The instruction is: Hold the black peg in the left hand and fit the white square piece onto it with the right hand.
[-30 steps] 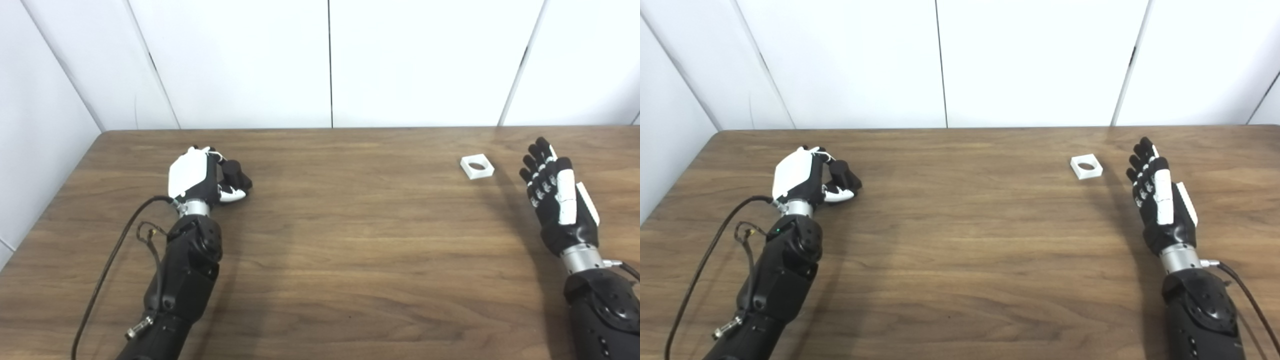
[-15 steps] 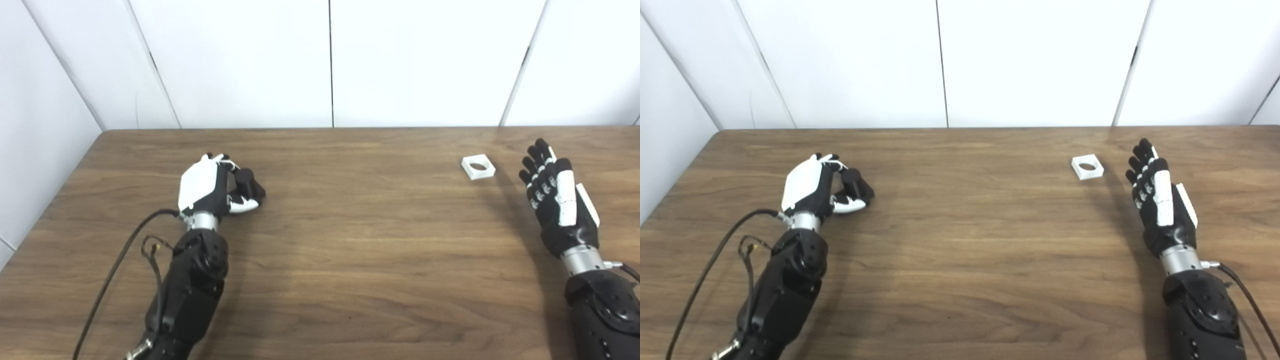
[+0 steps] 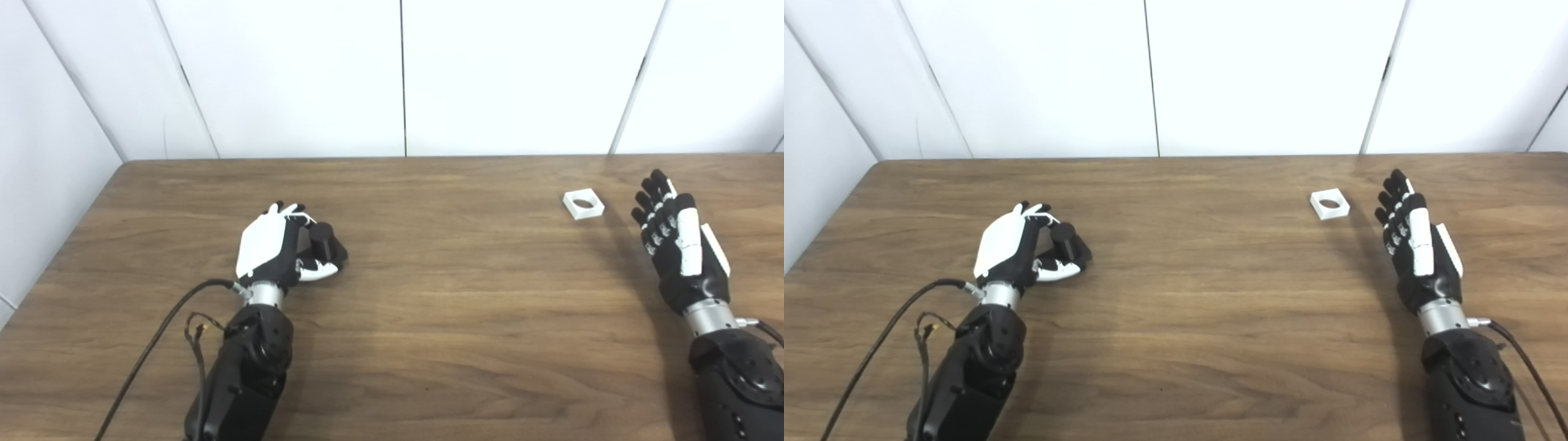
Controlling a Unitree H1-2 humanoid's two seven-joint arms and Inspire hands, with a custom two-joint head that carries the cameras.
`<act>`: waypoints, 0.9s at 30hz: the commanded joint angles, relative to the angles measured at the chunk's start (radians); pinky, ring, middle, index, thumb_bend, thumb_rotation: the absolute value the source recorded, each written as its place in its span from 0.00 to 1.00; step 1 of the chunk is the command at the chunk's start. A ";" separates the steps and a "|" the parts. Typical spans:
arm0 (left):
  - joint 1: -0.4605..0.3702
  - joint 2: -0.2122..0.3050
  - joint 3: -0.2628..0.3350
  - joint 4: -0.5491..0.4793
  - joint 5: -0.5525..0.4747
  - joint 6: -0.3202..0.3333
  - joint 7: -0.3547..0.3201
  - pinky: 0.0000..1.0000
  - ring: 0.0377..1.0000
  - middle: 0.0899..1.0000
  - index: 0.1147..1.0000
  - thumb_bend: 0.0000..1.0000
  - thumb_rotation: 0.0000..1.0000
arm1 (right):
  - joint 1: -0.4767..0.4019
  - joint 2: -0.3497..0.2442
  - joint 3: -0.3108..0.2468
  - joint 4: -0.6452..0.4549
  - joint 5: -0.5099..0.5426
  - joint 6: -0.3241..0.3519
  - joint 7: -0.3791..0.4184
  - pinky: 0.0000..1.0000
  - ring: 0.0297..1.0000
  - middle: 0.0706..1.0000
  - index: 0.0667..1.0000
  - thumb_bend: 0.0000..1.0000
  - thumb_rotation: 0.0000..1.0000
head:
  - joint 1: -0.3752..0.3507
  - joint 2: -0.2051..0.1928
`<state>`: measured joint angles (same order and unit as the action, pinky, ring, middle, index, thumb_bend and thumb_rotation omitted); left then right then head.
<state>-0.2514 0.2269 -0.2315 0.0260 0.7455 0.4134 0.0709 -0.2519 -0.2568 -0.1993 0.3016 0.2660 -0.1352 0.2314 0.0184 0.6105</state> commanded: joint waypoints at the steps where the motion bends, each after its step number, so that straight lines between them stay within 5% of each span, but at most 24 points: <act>1: 0.010 -0.009 -0.023 -0.037 0.013 -0.002 -0.022 1.00 1.00 0.90 0.42 0.52 0.07 | 0.084 0.052 0.023 0.060 0.003 -0.003 0.004 1.00 1.00 1.00 1.00 0.52 1.00 | -0.001 0.000; 10: 0.062 -0.027 -0.104 -0.070 0.051 -0.056 -0.008 1.00 1.00 0.90 0.42 0.52 0.07 | 0.084 0.051 0.034 0.041 -0.007 0.017 0.006 1.00 1.00 1.00 1.00 0.53 1.00 | -0.010 0.002; 27: 0.178 -0.100 -0.164 -0.135 0.048 -0.102 -0.011 1.00 1.00 0.89 0.43 0.52 0.07 | 0.079 0.047 0.048 0.013 -0.019 0.055 0.003 1.00 1.00 1.00 1.00 0.55 1.00 | -0.016 0.007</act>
<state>-0.0991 0.1306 -0.3720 -0.1127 0.7939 0.3206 0.0940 -0.2431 -0.2572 -0.1730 0.2785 0.2405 -0.0892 0.2313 0.0015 0.6167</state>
